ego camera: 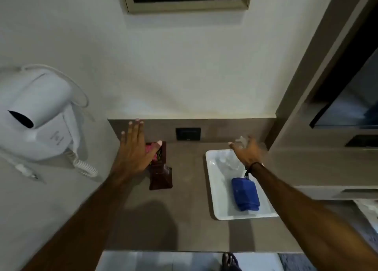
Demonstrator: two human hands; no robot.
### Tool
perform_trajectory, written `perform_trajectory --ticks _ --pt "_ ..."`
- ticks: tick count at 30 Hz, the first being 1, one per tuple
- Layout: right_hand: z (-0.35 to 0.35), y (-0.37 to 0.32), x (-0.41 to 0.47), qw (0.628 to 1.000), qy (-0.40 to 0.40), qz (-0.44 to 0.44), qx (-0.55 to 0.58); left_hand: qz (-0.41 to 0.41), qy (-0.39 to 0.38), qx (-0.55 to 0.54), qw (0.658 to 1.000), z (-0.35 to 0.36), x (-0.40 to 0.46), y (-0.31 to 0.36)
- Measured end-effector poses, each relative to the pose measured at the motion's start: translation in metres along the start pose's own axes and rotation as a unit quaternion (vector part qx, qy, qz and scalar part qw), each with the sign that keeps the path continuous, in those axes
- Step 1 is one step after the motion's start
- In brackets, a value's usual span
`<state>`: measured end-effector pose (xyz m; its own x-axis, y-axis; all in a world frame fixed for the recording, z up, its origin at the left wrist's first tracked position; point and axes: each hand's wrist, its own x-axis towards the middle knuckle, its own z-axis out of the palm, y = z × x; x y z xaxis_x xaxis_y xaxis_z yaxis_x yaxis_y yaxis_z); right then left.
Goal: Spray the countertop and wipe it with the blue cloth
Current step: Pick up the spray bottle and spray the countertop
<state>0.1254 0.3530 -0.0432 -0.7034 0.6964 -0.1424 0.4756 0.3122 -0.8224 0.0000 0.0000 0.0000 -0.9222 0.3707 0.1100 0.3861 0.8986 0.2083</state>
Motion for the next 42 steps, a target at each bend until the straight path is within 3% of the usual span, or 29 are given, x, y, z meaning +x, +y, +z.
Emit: perform_trajectory --ticks 7,13,18,21,25,29,33,36,42 --pt "0.025 0.026 0.029 0.992 -0.006 0.049 0.118 -0.172 0.011 -0.073 0.982 0.04 -0.042 0.02" --pt "0.036 0.033 0.055 0.989 -0.046 0.067 0.124 -0.287 0.028 -0.155 0.945 0.052 -0.053 0.041" --pt "0.049 0.008 0.055 0.979 -0.178 0.014 0.102 -0.301 0.013 -0.17 0.938 0.052 -0.052 0.053" --pt "0.069 -0.011 0.035 0.947 -0.3 -0.054 0.103 -0.291 -0.007 -0.135 0.947 0.045 -0.05 0.053" --pt "0.1 -0.026 0.003 0.885 -0.441 0.019 0.148 -0.288 -0.036 -0.126 0.949 0.042 -0.053 0.054" --pt "0.122 -0.033 -0.014 0.876 -0.464 0.053 0.118 -0.299 -0.041 -0.136 0.944 0.044 -0.052 0.055" --pt "0.133 -0.035 -0.02 0.899 -0.41 0.055 0.147 -0.301 -0.046 -0.137 0.942 0.045 -0.051 0.052" --pt "0.133 -0.04 -0.022 0.9 -0.411 0.035 0.141 -0.299 -0.04 -0.145 0.942 0.044 -0.051 0.054" --pt "0.135 -0.04 -0.023 0.868 -0.451 0.037 0.205 -0.295 -0.038 -0.151 0.943 0.041 -0.05 0.057"
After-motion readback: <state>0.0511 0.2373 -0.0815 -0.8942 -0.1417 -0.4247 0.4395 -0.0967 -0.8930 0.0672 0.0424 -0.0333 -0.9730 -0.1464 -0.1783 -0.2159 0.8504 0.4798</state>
